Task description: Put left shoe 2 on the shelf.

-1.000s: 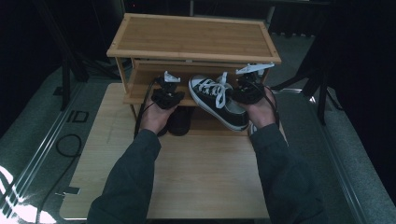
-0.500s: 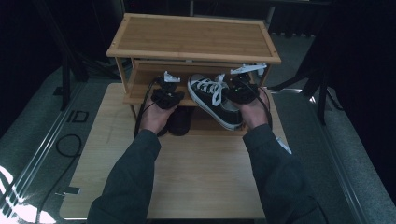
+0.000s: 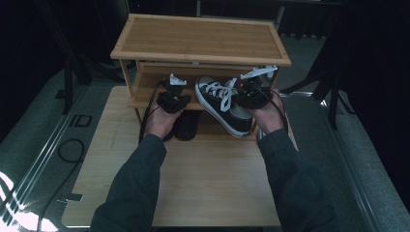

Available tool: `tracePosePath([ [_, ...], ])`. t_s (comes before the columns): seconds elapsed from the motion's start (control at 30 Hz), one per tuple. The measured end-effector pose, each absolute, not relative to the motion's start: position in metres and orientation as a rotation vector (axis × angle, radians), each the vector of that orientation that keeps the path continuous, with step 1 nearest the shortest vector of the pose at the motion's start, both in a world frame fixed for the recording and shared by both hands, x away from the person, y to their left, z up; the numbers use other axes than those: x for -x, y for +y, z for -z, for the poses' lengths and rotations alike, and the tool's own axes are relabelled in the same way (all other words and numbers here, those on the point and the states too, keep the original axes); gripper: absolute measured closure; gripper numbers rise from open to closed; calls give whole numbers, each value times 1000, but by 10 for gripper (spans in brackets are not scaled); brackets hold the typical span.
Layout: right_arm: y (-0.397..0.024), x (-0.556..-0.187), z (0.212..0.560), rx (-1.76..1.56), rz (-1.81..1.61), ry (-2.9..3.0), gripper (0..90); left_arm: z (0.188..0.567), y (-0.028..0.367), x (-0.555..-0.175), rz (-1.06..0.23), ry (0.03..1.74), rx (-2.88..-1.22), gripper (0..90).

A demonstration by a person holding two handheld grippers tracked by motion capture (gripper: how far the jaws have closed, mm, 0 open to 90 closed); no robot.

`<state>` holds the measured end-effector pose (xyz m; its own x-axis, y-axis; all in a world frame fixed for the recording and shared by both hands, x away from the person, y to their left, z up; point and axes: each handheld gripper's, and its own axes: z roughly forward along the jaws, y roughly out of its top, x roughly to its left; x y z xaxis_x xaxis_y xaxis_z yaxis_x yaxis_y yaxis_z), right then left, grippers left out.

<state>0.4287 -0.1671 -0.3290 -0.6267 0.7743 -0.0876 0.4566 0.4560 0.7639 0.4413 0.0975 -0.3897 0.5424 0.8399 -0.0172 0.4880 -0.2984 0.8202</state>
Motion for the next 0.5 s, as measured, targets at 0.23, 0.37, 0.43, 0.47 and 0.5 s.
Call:
tracePosePath([
  [0.23, -172, -423, 321, -1002, -1037, 2298, 721, 390, 98, -441, -539, 1076, -1956, 900],
  [0.37, -176, -418, 317, -983, -1046, 2293, 713, 389, 98, -441, -540, 1074, -1961, 900],
  [0.43, -178, -416, 315, -977, -1065, 2297, 700, 389, 98, -442, -537, 1075, -1960, 900],
  [0.47, -179, -415, 313, -971, -1078, 2296, 694, 389, 98, -442, -534, 1076, -1959, 900],
  [0.5, -180, -413, 312, -970, -1086, 2291, 693, 389, 98, -442, -534, 1075, -1959, 900],
])
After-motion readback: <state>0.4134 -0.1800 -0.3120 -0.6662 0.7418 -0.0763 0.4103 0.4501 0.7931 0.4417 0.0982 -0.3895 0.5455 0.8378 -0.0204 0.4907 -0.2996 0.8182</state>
